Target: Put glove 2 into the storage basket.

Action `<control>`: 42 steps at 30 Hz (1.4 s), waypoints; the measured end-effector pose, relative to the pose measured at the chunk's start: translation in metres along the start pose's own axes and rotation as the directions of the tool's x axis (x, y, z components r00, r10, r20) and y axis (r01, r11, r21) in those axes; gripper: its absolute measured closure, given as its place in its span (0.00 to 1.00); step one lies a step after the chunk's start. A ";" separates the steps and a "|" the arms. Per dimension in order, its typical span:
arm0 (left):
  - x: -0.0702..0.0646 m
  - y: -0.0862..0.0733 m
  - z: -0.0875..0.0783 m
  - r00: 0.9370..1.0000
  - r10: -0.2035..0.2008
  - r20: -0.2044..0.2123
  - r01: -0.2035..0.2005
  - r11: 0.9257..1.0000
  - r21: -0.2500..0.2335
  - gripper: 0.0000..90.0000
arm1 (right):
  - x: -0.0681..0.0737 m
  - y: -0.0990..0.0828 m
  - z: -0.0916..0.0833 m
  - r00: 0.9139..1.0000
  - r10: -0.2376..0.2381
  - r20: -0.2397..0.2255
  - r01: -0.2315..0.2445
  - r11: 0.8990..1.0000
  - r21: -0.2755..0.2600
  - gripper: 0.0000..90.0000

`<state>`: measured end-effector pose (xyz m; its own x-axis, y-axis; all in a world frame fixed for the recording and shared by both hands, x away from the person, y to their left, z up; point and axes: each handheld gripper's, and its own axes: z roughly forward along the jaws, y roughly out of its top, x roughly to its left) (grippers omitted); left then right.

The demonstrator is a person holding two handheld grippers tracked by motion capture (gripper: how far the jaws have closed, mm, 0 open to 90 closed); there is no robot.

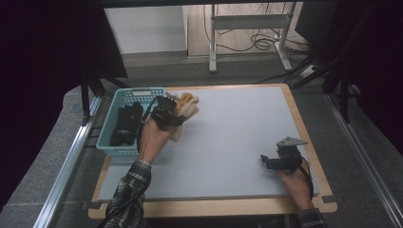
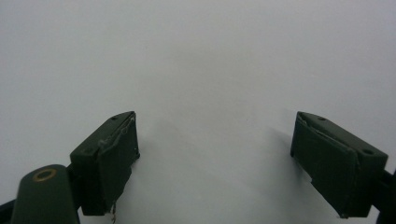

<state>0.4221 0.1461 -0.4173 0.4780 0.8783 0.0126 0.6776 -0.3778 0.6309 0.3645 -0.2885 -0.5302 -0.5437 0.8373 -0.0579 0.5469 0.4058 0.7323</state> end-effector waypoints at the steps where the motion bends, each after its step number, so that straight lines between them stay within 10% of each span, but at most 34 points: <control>1: 0.004 -0.001 -0.002 1.000 -0.010 -0.009 0.010 1.000 0.000 0.61 | 0.000 0.000 0.000 1.000 0.000 0.000 0.000 1.000 0.000 0.16; 10: 0.046 -0.012 -0.016 0.991 -0.091 -0.101 0.093 0.996 0.016 0.61 | 0.000 0.000 0.000 1.000 0.000 0.000 0.000 1.000 0.001 0.16; 22: 0.103 -0.031 -0.016 0.955 -0.212 -0.210 0.228 0.972 0.054 0.61 | 0.000 0.000 0.000 1.000 0.000 0.000 0.000 1.000 0.002 0.16; 36: 0.113 -0.036 0.033 0.957 -0.228 -0.180 0.253 0.959 0.130 0.59 | 0.000 0.000 0.000 1.000 0.000 0.000 0.000 1.000 0.000 0.16; 42: 0.114 -0.036 0.064 0.961 -0.224 -0.163 0.257 0.939 0.227 0.57 | 0.000 0.000 0.000 1.000 0.000 0.000 0.000 1.000 0.000 0.16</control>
<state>0.4882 0.2406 -0.4883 0.2167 0.9762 -0.0024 0.8862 -0.1957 0.4199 0.3645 -0.2885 -0.5302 -0.5439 0.8371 -0.0580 0.5469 0.4061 0.7321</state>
